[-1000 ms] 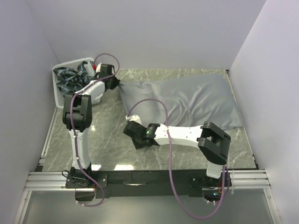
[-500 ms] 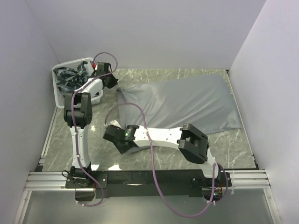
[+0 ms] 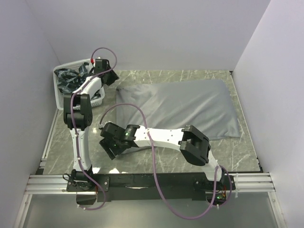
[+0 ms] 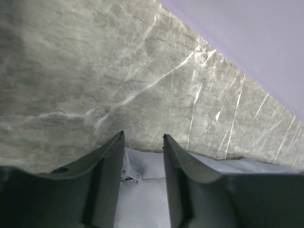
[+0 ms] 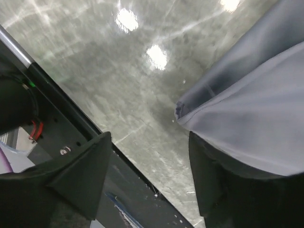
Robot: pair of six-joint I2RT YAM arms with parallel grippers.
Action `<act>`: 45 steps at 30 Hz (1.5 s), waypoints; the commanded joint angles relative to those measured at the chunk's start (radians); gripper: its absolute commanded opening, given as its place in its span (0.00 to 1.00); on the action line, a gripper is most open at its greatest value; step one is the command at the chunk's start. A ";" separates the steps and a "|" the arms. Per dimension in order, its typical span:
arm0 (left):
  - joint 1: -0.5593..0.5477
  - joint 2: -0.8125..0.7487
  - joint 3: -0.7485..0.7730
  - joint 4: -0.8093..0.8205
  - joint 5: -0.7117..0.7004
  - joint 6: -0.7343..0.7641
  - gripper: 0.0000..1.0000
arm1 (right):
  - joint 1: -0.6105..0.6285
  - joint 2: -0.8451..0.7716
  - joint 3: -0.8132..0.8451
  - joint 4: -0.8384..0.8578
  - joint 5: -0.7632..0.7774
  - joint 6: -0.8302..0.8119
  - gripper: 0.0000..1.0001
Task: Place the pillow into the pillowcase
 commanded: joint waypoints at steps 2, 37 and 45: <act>0.016 -0.083 0.072 0.015 0.038 0.025 0.53 | 0.004 -0.083 -0.046 0.089 -0.040 -0.034 0.82; -0.529 -0.946 -0.797 0.034 -0.220 0.025 0.99 | -0.578 -1.106 -0.855 0.314 0.255 0.155 1.00; -0.532 -1.032 -0.937 0.143 -0.183 -0.020 0.99 | -0.578 -1.083 -0.899 0.336 0.290 0.158 1.00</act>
